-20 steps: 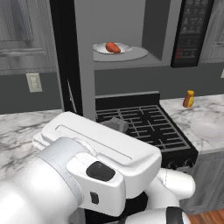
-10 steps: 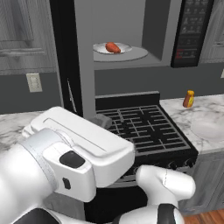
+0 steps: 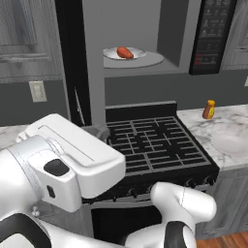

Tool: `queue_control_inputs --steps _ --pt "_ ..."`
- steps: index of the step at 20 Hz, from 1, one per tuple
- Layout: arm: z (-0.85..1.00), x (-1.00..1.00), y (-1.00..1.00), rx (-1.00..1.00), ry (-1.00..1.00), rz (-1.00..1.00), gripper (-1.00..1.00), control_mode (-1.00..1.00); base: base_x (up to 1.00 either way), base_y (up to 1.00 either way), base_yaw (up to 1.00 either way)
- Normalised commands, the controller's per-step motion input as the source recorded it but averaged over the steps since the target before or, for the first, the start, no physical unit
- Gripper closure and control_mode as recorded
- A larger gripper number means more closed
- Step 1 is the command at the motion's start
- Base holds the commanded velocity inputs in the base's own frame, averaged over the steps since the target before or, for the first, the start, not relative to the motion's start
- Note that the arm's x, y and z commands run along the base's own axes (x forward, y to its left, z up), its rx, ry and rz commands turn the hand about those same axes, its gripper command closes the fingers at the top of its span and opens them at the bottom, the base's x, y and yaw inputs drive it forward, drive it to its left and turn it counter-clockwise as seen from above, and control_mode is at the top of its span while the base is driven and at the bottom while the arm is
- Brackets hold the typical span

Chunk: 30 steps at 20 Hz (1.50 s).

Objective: Pick the sweet potato from the counter and place it in the microwave. Then turn on the microwave.

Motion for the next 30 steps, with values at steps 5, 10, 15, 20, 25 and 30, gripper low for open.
queue_control_inputs --steps 5,10,15,20,25,30 --pt "-0.08 0.24 0.19 0.03 0.0 -0.05 1.0 -1.0 0.0 0.0 0.0" --pt "-0.12 0.25 0.24 0.02 0.0 -0.03 1.0 -1.0 0.0 0.0 0.0" --pt "-0.08 0.23 0.25 0.02 0.0 -0.02 1.0 -1.0 0.0 0.0 0.0" --pt "-0.01 0.19 0.23 0.02 0.0 -0.01 1.0 -1.0 0.0 0.0 0.0" --pt "0.0 0.18 0.13 0.02 0.0 -0.02 1.0 -1.0 0.0 0.0 0.0" --pt "0.0 0.23 0.06 0.03 0.0 -0.02 1.0 -1.0 0.0 0.0 0.0"
